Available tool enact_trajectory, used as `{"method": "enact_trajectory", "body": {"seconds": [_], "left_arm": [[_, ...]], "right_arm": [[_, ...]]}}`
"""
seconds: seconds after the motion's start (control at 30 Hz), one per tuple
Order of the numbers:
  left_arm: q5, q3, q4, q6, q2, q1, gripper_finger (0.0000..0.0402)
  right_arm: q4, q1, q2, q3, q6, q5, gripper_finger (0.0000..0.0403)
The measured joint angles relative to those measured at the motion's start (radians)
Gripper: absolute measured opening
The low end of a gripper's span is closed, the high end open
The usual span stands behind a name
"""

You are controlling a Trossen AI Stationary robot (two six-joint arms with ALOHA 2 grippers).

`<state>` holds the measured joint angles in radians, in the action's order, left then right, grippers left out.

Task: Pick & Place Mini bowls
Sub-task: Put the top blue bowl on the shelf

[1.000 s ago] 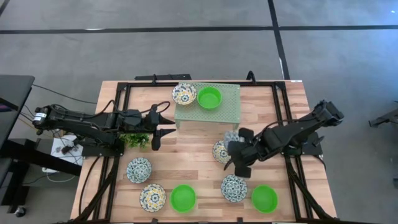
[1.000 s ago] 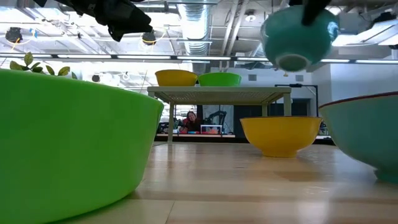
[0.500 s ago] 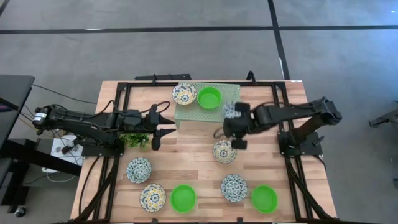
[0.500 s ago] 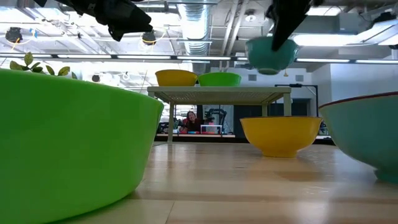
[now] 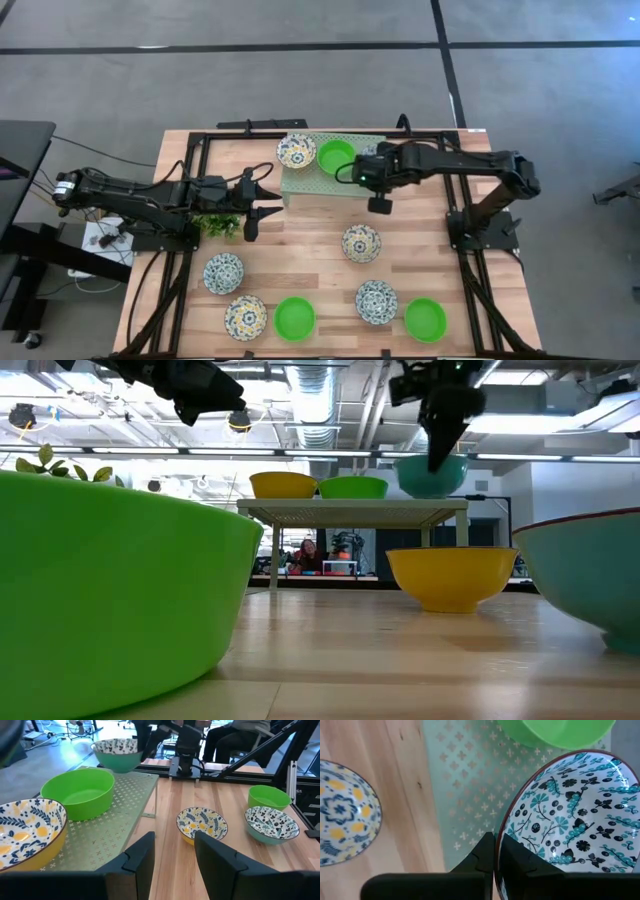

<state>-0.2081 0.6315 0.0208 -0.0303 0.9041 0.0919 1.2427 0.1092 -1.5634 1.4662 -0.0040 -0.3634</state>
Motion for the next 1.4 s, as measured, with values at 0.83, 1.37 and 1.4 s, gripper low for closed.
{"method": "enact_trajectory", "body": {"seconds": [0.83, 1.37, 1.4], "left_arm": [[0.000, 0.000, 0.000, 0.000, 0.000, -0.002, 0.0140], [0.000, 0.000, 0.000, 0.000, 0.000, -0.002, 0.0140], [0.000, 0.000, 0.000, 0.000, 0.000, -0.002, 0.0140]], "right_arm": [[-0.033, 0.042, -0.080, -0.001, -0.084, 0.001, 0.0045], [-0.023, 0.042, -0.079, 0.002, -0.066, -0.031, 0.0074], [-0.013, 0.042, -0.079, 0.008, -0.066, -0.031, 0.0077]]}}
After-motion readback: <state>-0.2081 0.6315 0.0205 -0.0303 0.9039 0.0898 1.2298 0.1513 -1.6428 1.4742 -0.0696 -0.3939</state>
